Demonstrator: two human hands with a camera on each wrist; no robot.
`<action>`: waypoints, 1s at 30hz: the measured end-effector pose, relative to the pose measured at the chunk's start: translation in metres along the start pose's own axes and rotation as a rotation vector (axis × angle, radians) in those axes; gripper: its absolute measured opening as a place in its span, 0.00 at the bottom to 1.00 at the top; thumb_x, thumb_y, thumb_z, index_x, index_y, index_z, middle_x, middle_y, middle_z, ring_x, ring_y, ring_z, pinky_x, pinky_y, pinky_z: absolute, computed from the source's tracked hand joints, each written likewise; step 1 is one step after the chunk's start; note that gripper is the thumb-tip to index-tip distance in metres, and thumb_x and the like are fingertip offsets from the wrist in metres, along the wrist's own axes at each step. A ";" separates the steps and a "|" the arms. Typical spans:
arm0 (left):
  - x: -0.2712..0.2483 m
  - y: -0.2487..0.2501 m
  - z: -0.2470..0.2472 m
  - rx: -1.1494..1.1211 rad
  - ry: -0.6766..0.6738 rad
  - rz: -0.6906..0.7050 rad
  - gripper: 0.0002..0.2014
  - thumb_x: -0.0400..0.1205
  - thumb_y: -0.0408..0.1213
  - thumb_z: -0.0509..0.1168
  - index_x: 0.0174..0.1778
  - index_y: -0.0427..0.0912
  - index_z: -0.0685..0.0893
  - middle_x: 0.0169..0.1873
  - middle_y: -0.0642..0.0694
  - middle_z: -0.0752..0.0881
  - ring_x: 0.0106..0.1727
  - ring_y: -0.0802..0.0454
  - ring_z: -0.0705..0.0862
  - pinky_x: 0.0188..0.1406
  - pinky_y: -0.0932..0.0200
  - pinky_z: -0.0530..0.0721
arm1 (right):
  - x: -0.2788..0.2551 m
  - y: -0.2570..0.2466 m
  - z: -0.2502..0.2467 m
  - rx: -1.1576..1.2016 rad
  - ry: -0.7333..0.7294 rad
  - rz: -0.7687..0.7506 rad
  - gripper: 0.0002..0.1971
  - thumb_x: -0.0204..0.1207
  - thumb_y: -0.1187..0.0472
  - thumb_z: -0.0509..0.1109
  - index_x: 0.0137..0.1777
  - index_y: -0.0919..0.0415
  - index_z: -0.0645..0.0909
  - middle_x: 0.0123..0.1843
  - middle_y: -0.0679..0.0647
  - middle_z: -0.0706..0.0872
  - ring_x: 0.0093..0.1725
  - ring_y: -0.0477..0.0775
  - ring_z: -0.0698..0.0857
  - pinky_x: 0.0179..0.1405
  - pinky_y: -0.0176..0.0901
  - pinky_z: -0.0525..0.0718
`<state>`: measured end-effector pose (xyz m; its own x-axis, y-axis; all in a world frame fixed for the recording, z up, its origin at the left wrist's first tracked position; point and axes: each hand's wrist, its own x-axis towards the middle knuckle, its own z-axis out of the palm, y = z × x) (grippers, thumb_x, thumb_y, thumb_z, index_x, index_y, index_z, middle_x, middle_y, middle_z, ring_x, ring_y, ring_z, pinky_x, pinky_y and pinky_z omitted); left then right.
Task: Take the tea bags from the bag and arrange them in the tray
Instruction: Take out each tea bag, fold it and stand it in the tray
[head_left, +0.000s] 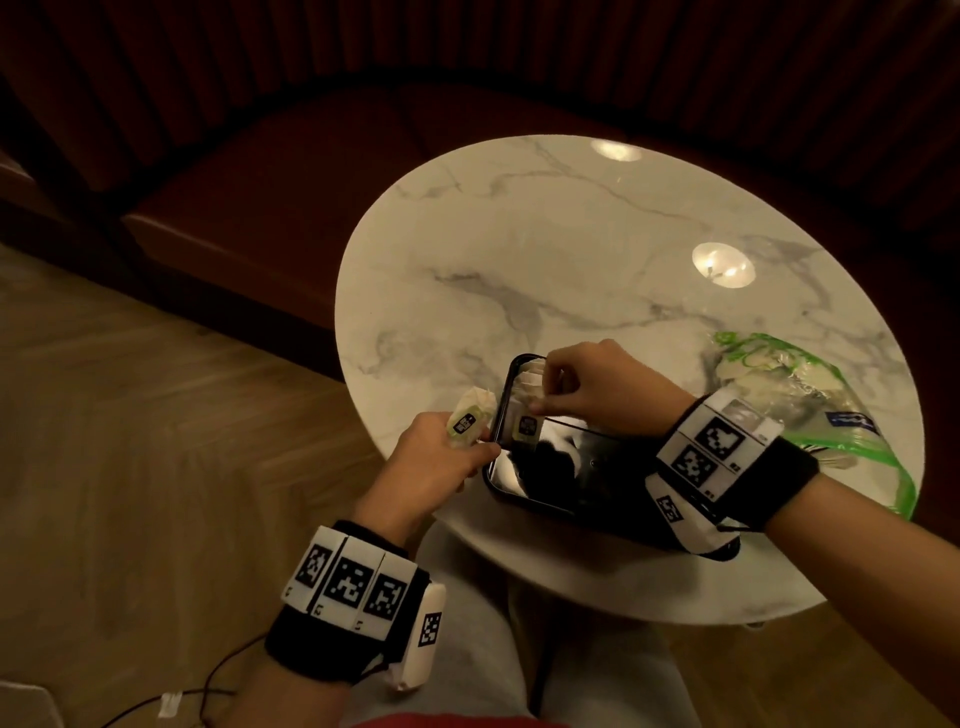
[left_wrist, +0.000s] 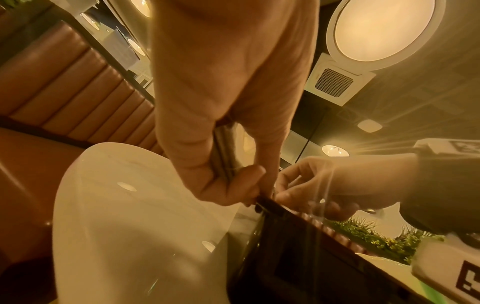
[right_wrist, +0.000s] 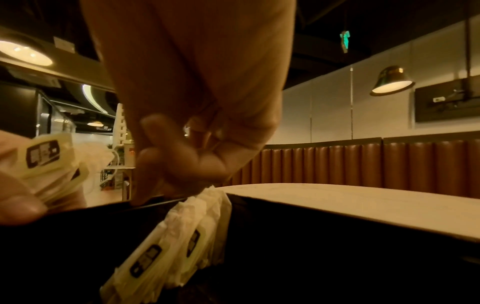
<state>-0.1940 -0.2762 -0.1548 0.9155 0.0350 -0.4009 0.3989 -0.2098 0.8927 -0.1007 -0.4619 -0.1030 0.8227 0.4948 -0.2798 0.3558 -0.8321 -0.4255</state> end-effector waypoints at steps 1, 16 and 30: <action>0.000 0.000 0.000 0.004 0.000 0.002 0.06 0.78 0.33 0.74 0.46 0.34 0.86 0.31 0.42 0.84 0.33 0.47 0.81 0.33 0.55 0.79 | -0.003 -0.001 -0.001 0.017 -0.079 -0.014 0.10 0.74 0.50 0.77 0.42 0.55 0.83 0.34 0.46 0.84 0.33 0.48 0.85 0.33 0.42 0.82; 0.001 -0.001 0.001 0.020 -0.019 0.026 0.03 0.77 0.32 0.74 0.43 0.39 0.86 0.29 0.47 0.84 0.32 0.52 0.82 0.27 0.61 0.77 | 0.002 0.000 0.011 -0.145 -0.510 -0.028 0.20 0.80 0.59 0.68 0.72 0.50 0.79 0.60 0.46 0.87 0.43 0.52 0.89 0.38 0.45 0.91; -0.009 0.020 -0.009 -0.047 -0.072 0.121 0.08 0.74 0.32 0.77 0.43 0.48 0.85 0.34 0.53 0.87 0.31 0.63 0.84 0.28 0.65 0.82 | -0.019 -0.042 -0.008 0.348 0.058 -0.330 0.08 0.76 0.58 0.76 0.53 0.55 0.87 0.40 0.49 0.86 0.33 0.43 0.82 0.35 0.34 0.80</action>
<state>-0.1934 -0.2720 -0.1312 0.9516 -0.0581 -0.3017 0.2891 -0.1627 0.9434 -0.1281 -0.4384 -0.0729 0.7173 0.6958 -0.0373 0.4408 -0.4946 -0.7490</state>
